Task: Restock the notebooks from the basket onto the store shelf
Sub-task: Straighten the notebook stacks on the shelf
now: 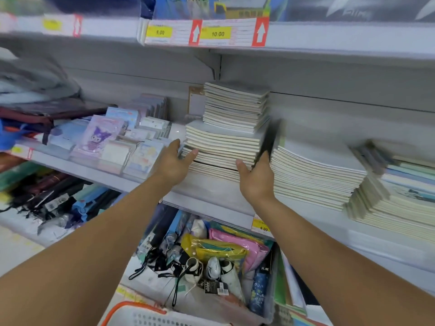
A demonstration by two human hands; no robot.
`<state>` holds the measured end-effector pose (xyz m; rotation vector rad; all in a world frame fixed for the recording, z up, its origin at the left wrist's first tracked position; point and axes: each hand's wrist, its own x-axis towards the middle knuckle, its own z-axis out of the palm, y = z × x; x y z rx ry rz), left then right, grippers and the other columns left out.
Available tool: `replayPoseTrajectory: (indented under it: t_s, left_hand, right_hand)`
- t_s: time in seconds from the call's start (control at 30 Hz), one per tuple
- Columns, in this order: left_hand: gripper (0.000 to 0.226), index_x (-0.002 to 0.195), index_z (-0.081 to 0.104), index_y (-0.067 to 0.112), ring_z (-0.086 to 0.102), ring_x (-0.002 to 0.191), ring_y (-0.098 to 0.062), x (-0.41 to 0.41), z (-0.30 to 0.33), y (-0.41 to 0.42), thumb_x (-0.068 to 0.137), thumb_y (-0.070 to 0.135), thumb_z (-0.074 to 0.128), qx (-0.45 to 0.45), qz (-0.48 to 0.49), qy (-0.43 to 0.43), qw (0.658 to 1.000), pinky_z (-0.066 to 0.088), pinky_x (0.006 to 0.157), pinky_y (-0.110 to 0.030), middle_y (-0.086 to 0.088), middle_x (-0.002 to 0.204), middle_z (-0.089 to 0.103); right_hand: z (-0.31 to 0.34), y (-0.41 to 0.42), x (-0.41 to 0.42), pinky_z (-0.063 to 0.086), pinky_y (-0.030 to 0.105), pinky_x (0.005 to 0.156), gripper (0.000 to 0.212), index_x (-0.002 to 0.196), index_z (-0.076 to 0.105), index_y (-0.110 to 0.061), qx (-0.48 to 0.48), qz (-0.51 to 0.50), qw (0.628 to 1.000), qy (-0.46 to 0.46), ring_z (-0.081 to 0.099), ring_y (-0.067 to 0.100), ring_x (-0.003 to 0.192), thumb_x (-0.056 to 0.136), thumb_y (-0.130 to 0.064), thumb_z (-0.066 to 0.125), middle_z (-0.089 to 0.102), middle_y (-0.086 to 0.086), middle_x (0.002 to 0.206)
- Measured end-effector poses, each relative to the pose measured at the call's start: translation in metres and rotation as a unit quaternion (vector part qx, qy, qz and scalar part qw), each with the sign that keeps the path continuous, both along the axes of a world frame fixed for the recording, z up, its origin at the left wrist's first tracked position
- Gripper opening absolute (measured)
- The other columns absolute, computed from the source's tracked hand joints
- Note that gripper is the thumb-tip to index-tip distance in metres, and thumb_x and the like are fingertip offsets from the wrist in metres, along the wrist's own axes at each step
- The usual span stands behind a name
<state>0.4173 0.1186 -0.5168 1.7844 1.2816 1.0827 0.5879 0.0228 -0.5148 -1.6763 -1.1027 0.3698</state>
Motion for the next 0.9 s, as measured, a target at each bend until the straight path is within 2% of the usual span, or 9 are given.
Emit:
replayPoseTrajectory:
  t_s: [0.07, 0.17, 0.33, 0.47, 0.53, 0.6, 0.7, 0.77, 0.9]
  left_hand:
    - [0.056, 0.143, 0.043, 0.017, 0.049, 0.125, -0.018, 0.006, -0.001, 0.011, 0.096, 0.046, 0.053, 0.011, -0.012, 0.001, 1.000, 0.038, 0.097, -0.020, 0.002, 0.133, 0.054]
    - [0.039, 0.130, 0.053, 0.016, 0.054, 0.100, -0.006, 0.013, 0.000, 0.016, 0.099, 0.039, 0.051, 0.025, -0.019, -0.016, 0.999, 0.034, 0.065, 0.006, 0.010, 0.111, 0.059]
    - [0.030, 0.125, 0.056, 0.015, 0.056, 0.084, 0.022, 0.012, -0.008, 0.028, 0.099, 0.030, 0.054, 0.057, -0.037, -0.043, 0.997, 0.044, 0.076, 0.000, 0.016, 0.104, 0.064]
    - [0.028, 0.115, 0.065, 0.026, 0.059, 0.091, 0.013, 0.005, -0.009, 0.042, 0.094, 0.043, 0.059, 0.057, -0.027, -0.018, 0.998, 0.047, 0.086, -0.008, 0.021, 0.099, 0.068]
    - [0.035, 0.107, 0.069, 0.032, 0.065, 0.099, -0.002, 0.002, -0.009, 0.043, 0.085, 0.058, 0.060, 0.056, -0.017, -0.010, 0.998, 0.050, 0.097, -0.030, 0.017, 0.100, 0.072]
    - [0.044, 0.108, 0.069, 0.033, 0.065, 0.103, -0.007, 0.000, -0.007, 0.040, 0.080, 0.066, 0.058, 0.046, -0.027, -0.001, 0.999, 0.049, 0.098, -0.039, 0.017, 0.102, 0.072]
    - [0.048, 0.130, 0.054, 0.025, 0.057, 0.103, -0.006, 0.005, 0.002, 0.032, 0.091, 0.054, 0.055, 0.012, -0.063, 0.025, 0.998, 0.044, 0.093, -0.018, 0.015, 0.114, 0.064]
    - [0.055, 0.142, 0.037, 0.016, 0.047, 0.103, -0.005, 0.012, 0.008, 0.030, 0.098, 0.048, 0.045, 0.007, -0.075, 0.039, 0.996, 0.031, 0.071, 0.000, 0.010, 0.117, 0.054]
    - [0.057, 0.142, 0.025, 0.005, 0.047, 0.103, -0.013, 0.025, 0.011, 0.033, 0.102, 0.045, 0.031, 0.008, -0.060, 0.009, 0.998, 0.028, 0.072, -0.011, 0.005, 0.106, 0.050]
  right_hand:
    - [-0.006, 0.008, 0.003, 0.026, 0.019, 0.104, 0.070, 0.156, 0.018, -0.007, 0.020, -0.004, 0.999, 0.027, 0.038, 0.025, 0.141, 0.102, -0.039, 0.049, 0.040, 0.010, 0.154]
    - [-0.009, 0.016, 0.005, 0.027, 0.019, 0.095, 0.060, 0.152, 0.032, -0.008, 0.043, -0.012, 0.997, 0.059, 0.043, 0.027, 0.136, 0.105, -0.045, 0.034, 0.049, 0.009, 0.145]
    - [-0.016, 0.031, 0.010, 0.034, 0.031, 0.112, 0.059, 0.149, 0.040, -0.009, 0.082, -0.032, 0.994, 0.064, 0.045, 0.026, 0.134, 0.104, -0.047, 0.033, 0.051, 0.009, 0.145]
    - [-0.018, 0.040, 0.011, 0.041, 0.033, 0.106, 0.053, 0.140, 0.053, -0.012, 0.101, -0.062, 0.988, 0.100, 0.053, 0.025, 0.123, 0.103, -0.047, 0.040, 0.060, 0.008, 0.133]
    - [-0.017, 0.039, 0.009, 0.040, 0.030, 0.106, 0.052, 0.143, 0.050, -0.012, 0.097, -0.062, 0.987, 0.109, 0.052, 0.024, 0.125, 0.103, -0.045, 0.040, 0.058, 0.007, 0.135]
    - [-0.014, 0.038, 0.006, 0.032, 0.030, 0.114, 0.055, 0.151, 0.037, -0.014, 0.095, -0.052, 0.988, 0.112, 0.042, 0.023, 0.137, 0.105, -0.043, 0.038, 0.048, 0.005, 0.148]
    - [-0.003, 0.035, -0.001, 0.015, 0.036, 0.123, 0.068, 0.159, 0.007, -0.020, 0.092, -0.036, 0.985, 0.139, 0.016, 0.019, 0.151, 0.104, -0.046, 0.037, 0.020, -0.001, 0.163]
    - [0.000, 0.033, 0.001, 0.014, 0.037, 0.123, 0.068, 0.159, 0.007, -0.021, 0.081, -0.032, 0.987, 0.135, 0.014, 0.020, 0.151, 0.104, -0.050, 0.033, 0.018, -0.001, 0.164]
    - [0.007, 0.029, 0.009, 0.023, 0.036, 0.120, 0.063, 0.159, 0.014, -0.017, 0.049, -0.022, 0.995, 0.086, 0.024, 0.026, 0.148, 0.105, -0.046, 0.030, 0.029, 0.005, 0.160]
